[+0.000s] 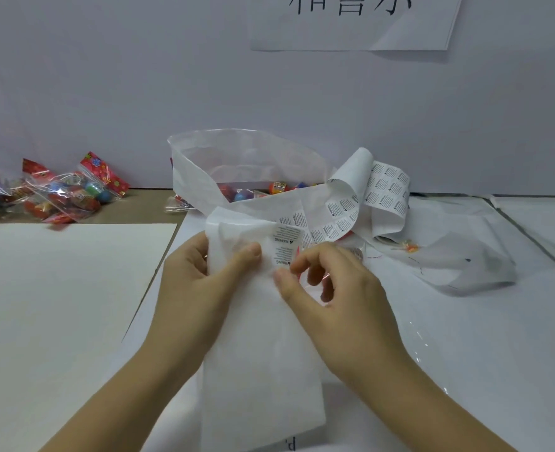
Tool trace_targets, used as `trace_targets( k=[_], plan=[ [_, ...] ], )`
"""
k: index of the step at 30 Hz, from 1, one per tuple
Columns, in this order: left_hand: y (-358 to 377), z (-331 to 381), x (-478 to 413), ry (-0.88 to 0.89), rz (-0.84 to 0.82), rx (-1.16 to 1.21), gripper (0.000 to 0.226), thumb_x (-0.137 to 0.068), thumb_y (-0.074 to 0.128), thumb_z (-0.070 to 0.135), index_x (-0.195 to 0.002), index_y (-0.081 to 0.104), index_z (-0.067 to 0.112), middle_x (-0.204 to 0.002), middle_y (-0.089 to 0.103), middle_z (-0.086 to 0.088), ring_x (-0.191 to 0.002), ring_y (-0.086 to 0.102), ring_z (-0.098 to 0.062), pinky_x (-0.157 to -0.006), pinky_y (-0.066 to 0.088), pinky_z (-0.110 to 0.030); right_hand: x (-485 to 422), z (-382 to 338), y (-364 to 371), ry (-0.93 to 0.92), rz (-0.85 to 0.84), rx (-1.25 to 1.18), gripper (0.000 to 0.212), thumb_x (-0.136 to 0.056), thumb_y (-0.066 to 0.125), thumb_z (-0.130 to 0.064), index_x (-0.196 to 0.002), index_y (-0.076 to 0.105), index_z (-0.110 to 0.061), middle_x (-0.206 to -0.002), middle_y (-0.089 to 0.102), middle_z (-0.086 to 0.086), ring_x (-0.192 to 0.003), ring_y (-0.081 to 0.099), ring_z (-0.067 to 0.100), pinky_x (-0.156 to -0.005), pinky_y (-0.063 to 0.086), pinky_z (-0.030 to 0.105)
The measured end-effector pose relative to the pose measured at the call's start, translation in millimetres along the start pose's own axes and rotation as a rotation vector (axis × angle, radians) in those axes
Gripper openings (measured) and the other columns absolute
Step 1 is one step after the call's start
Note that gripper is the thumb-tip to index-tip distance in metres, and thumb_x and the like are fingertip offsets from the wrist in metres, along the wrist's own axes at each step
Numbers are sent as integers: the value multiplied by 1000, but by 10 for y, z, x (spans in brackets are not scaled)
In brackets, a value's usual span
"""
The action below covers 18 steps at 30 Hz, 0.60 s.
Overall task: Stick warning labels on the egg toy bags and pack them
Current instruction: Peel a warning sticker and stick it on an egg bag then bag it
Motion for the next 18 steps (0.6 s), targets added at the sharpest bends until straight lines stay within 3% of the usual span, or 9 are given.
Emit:
trace_targets(
  k=[2,5,8,10,14,18],
  plan=[
    [54,-35,22,-34,-36,49,11,-75,73,25,-85,77,25,-82,76,-6,-72,74,-24,-59,60,-33,1,-66,14,-67,-28,119,41,-80,45,-71,-80,50,-31,-73,47,-19,-76,45,0,-62,34,13],
    [134,-73,51,-106,-102,116,21,-67,72,30,-84,78,21,-82,76,-11,-71,74,-26,-56,57,-30,21,-173,71,-181,-86,193,40,-83,30,-69,-81,45,-32,-74,46,-17,-74,43,5,-65,36,18],
    [192,-69,67,-115,-151,113,18,-69,72,27,-84,79,20,-82,76,-11,-71,75,-26,-55,57,-27,24,-226,96,-235,-115,206,30,-91,35,-56,-80,46,-30,-74,49,-14,-74,46,8,-64,37,27],
    [210,-68,68,-107,-165,106,16,-70,72,26,-83,79,22,-82,77,-11,-72,75,-25,-56,57,-27,6,-249,74,-257,-118,204,25,-92,37,-50,-77,42,-31,-68,46,-16,-71,42,6,-60,35,26],
    [219,-84,66,-110,-160,91,19,-66,73,30,-82,78,20,-81,76,-11,-71,74,-26,-57,57,-28,11,-347,44,-353,-79,338,33,-91,32,-44,-73,49,-22,-64,51,-10,-57,45,13,-51,39,33],
    [205,-89,53,-98,-137,69,20,-65,73,31,-84,79,26,-81,77,-7,-70,74,-23,-57,58,-28,28,-378,8,-399,-15,451,32,-89,37,-30,-68,55,-14,-57,56,-1,-49,51,26,-44,36,29]
  ],
)
Point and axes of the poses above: each hand's wrist, its own x-axis away from the middle knuckle, its own y-axis out of the palm, z = x × y, the point moved 10 cm from there along -x, towards the middle knuckle
